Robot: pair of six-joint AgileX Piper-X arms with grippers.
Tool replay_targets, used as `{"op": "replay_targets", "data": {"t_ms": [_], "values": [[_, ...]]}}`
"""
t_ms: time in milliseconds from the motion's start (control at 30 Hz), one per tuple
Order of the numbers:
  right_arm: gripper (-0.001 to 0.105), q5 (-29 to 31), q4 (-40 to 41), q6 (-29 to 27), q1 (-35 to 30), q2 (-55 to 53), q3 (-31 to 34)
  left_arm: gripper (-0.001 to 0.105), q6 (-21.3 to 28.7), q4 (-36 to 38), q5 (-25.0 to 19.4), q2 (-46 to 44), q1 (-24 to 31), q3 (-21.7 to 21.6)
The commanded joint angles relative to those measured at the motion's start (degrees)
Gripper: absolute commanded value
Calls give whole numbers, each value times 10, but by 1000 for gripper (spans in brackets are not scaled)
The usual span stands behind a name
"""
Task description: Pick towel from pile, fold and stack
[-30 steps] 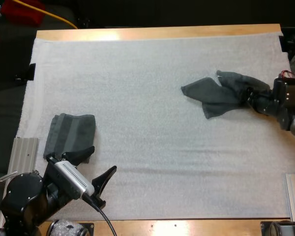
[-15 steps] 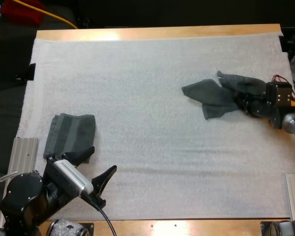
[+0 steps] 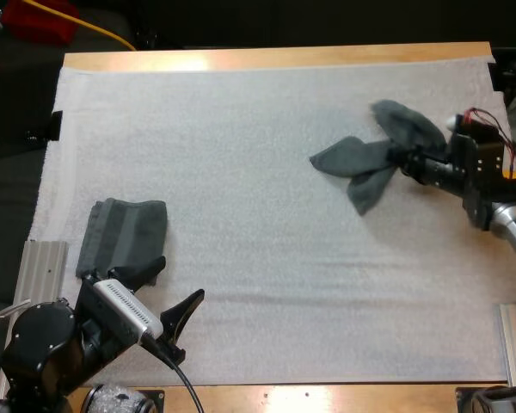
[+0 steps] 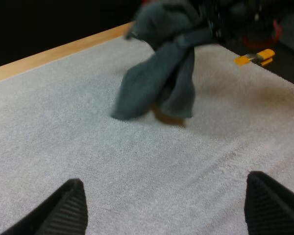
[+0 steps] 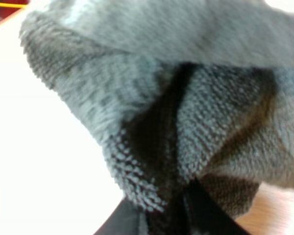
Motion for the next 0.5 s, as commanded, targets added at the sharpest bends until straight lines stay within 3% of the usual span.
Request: {"op": "replay_targets", "data": {"t_ms": [0, 200, 467], "values": [[2, 0, 15, -13, 15, -16, -17, 66, -6, -10, 6, 0, -3, -6], [2, 0, 100, -17, 98, -65, -69, 66, -6, -10, 6, 0, -3, -6], [2, 28, 205, -30, 192, -122, -73, 66, -6, -10, 6, 0, -3, -6]]}}
